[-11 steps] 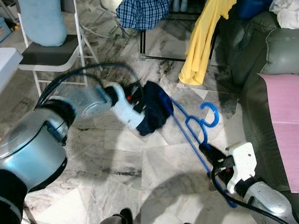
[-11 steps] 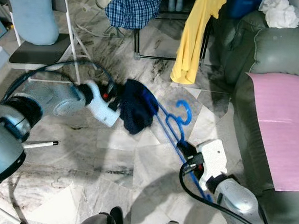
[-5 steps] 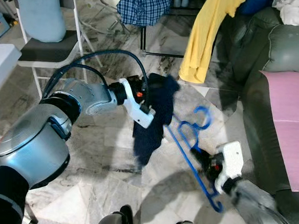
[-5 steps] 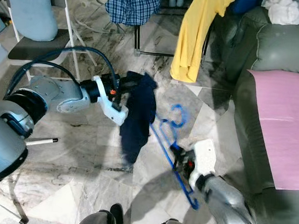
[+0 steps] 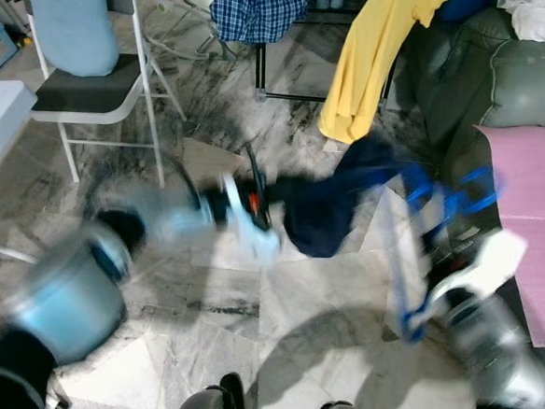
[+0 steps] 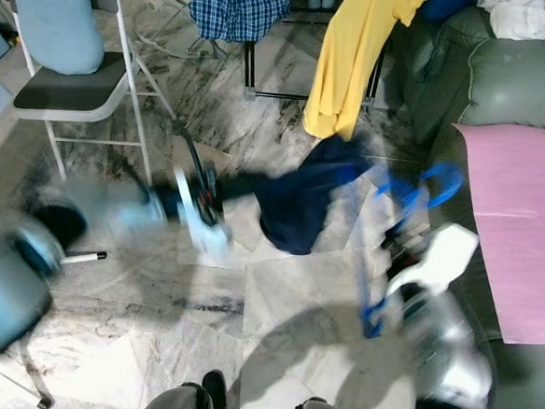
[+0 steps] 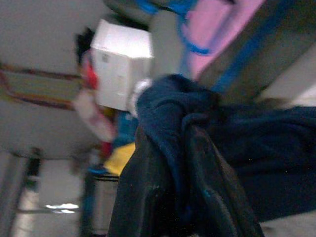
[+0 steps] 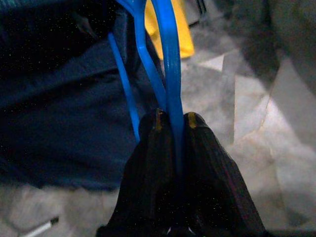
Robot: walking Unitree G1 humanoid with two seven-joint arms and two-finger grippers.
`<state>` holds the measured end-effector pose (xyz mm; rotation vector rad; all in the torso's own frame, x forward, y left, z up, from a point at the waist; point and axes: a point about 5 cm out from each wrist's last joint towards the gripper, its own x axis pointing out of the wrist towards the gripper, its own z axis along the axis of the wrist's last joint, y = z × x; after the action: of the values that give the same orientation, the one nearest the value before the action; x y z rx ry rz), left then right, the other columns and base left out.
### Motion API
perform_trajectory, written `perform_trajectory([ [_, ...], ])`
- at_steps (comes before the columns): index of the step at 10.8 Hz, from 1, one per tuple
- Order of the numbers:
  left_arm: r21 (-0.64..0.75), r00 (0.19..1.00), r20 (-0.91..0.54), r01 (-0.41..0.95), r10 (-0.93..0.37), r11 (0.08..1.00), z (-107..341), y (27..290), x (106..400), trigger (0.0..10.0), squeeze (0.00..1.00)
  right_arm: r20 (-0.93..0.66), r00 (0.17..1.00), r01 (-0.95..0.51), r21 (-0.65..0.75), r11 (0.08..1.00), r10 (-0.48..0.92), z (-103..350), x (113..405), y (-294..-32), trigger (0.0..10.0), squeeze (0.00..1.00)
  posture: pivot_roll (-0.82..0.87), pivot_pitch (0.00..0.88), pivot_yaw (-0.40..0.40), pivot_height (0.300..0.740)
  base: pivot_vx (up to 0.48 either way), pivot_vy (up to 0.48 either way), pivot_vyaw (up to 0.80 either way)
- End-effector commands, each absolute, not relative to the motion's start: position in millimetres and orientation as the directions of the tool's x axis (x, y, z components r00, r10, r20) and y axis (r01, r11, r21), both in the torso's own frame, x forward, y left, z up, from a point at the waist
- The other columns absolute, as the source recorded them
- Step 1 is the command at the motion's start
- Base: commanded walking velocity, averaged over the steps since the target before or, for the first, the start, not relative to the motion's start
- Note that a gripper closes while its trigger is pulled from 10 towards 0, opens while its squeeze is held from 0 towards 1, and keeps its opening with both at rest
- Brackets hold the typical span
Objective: Hang hanger
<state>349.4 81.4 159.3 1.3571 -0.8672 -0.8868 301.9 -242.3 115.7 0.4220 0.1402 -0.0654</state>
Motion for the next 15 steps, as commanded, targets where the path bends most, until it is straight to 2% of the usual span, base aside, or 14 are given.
perform_trajectory([
  [1,0.99,0.495,-0.052,0.137,-0.868,0.018,134.3,94.1,343.9,10.0,0.0,-0.086,0.986,0.164,0.423,0.891,-0.141,135.0,301.3,-260.4,10.0,0.0,-0.24,0.223,0.115,0.74,0.0,0.0,0.0],
  [3,0.952,0.555,-0.095,0.294,-0.826,0.088,99.4,83.3,330.2,10.0,0.0,0.081,0.995,0.006,0.503,0.864,-0.054,174.9,311.1,-239.8,10.0,0.0,-0.27,0.213,0.107,0.74,0.0,0.0,0.0],
  [5,0.897,0.604,-0.051,0.378,-0.795,0.229,88.1,51.2,323.0,10.0,0.0,0.283,0.957,-0.23,0.599,0.767,0.066,213.6,314.5,-197.9,10.0,0.0,-0.29,0.201,0.105,0.74,0.0,0.0,0.0],
  [7,0.871,0.593,-0.055,0.422,-0.804,0.252,83.2,33.5,316.4,10.0,0.0,0.39,0.915,-0.349,0.642,0.683,0.102,237.4,319.1,-180.3,10.0,0.0,-0.31,0.19,0.106,0.74,0.0,0.0,0.0],
  [8,0.859,0.584,-0.071,0.448,-0.809,0.248,80.9,27.5,313.6,10.0,0.0,0.42,0.896,-0.397,0.612,0.684,0.145,246.1,318.9,-172.1,10.0,0.0,-0.31,0.186,0.104,0.74,0.0,0.0,0.0],
  [9,0.826,0.592,-0.101,0.497,-0.8,0.264,76.6,22.9,311.6,10.0,0.0,0.42,0.881,-0.395,0.404,0.825,0.216,248.7,316.8,-162.4,10.0,0.0,-0.31,0.182,0.102,0.74,0.0,0.0,0.0],
  [10,0.805,0.602,-0.106,0.519,-0.791,0.287,75.2,22.8,311.4,10.0,0.0,0.408,0.885,-0.349,0.265,0.899,0.223,245.0,315.4,-161.9,10.0,0.0,-0.31,0.181,0.103,0.74,0.0,0.0,0.0],
  [11,0.754,0.626,-0.129,0.566,-0.769,0.334,70.0,24.5,310.6,10.0,0.83,0.401,0.881,-0.334,0.146,0.931,0.253,237.3,309.5,-157.5,10.0,0.0,-0.31,0.179,0.104,0.74,0.0,0.0,0.0],
  [12,0.715,0.616,-0.159,0.611,-0.772,0.34,63.7,24.7,306.3,10.0,1.0,0.385,0.883,-0.327,0.093,0.94,0.269,230.2,306.1,-153.9,10.0,0.0,-0.31,0.179,0.106,0.74,0.0,0.0,0.0],
  [15,0.602,0.546,-0.208,0.725,-0.811,0.334,53.0,15.9,292.9,10.0,1.0,0.389,0.886,-0.286,0.029,0.958,0.253,218.5,303.2,-151.2,10.0,0.0,-0.31,0.186,0.111,0.74,0.0,0.0,0.0],
])
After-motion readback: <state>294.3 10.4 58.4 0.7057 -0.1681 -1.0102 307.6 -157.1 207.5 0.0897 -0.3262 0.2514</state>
